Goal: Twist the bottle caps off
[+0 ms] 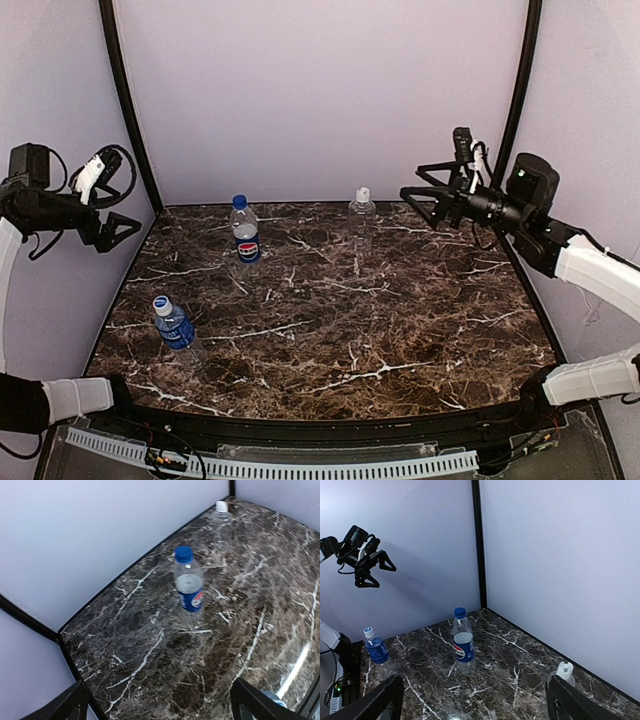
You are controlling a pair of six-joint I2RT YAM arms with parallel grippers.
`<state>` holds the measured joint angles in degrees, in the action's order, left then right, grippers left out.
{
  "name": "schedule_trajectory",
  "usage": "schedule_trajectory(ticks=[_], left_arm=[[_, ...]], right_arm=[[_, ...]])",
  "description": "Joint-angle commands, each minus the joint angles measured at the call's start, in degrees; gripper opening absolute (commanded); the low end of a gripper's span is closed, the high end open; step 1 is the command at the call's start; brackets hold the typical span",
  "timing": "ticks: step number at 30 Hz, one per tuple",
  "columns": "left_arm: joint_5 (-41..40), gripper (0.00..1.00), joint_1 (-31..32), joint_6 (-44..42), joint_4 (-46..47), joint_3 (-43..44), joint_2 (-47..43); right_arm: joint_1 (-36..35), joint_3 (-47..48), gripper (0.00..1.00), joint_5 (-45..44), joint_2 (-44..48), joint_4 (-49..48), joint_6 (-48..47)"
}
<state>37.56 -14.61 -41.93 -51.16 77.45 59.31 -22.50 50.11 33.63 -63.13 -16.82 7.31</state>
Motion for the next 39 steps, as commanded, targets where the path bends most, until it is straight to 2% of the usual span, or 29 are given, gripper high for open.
schedule_trajectory(ticks=[1,4,8,12,17,23,28,36,39], left_arm=[[5.36,1.0,4.07,-17.96,-37.01,2.87,-1.42],[-0.09,1.0,10.79,-18.32,-39.68,-0.88,-3.5],[-6.85,0.97,17.95,-15.22,-38.16,-6.35,-5.46],[-10.41,0.94,21.34,-12.81,-35.67,-9.88,-4.2],[-10.99,0.88,22.2,-13.64,-33.97,-11.75,-3.42],[-10.43,0.75,22.5,-13.34,-30.58,-15.63,-1.45],[-8.13,0.63,22.48,-12.66,-28.59,-15.24,0.3],[-6.74,0.57,22.48,-12.51,-26.95,-14.67,0.89],[-5.98,0.48,22.46,-12.36,-26.74,-14.55,1.42]], right_arm=[[-9.21,3.63,0.99,-1.39,-4.42,0.25,-4.09],[-15.56,5.41,0.99,-3.92,-8.85,-0.82,-6.02],[-23.7,9.74,0.99,-11.12,-15.69,2.79,-12.32],[-26.69,12.53,0.99,-12.08,-21.75,3.26,-12.2],[-28.56,14.49,0.99,-12.38,-25.86,3.67,-12.09],[-29.05,16.2,0.99,-13.67,-29.21,4.54,-12.49],[-29.04,17.43,0.99,-13.29,-31.15,5.04,-12.72],[-29.09,18.42,0.99,-13.53,-33.72,5.64,-13.36],[-29.09,18.95,0.99,-13.43,-34.36,5.9,-13.61]])
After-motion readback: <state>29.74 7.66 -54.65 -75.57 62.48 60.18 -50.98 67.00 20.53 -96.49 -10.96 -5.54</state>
